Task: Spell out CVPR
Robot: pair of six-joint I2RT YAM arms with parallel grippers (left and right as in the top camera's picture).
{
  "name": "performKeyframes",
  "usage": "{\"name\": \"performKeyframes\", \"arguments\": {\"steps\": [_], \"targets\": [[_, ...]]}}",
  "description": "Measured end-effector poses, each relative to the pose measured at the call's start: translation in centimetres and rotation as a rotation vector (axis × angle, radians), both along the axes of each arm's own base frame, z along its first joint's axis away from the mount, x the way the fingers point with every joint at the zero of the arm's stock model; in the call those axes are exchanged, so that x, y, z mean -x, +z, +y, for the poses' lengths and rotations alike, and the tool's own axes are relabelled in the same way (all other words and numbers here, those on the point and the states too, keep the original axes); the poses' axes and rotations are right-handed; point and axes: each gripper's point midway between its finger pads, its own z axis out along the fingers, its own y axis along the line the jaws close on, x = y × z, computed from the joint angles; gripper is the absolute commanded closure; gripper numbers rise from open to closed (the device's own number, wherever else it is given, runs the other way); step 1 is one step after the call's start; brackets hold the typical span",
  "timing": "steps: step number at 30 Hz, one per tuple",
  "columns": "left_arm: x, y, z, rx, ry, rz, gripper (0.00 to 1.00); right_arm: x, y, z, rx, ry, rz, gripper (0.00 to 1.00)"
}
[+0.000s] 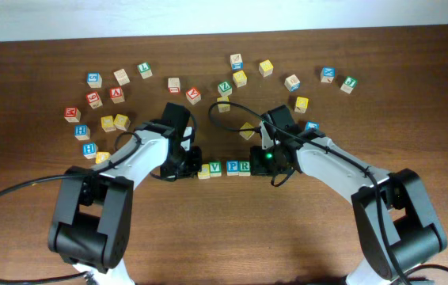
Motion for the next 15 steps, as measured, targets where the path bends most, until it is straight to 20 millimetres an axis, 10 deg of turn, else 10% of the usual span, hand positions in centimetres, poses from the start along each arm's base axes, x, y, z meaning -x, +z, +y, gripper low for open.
{"name": "performKeyframes", "arguments": {"steps": [15], "targets": [[-0.8, 0.1, -1.6, 0.019, -0.010, -0.047, 1.00, -0.2, 0.2, 0.3, -0.015, 0.005, -0.010, 0.96]]}}
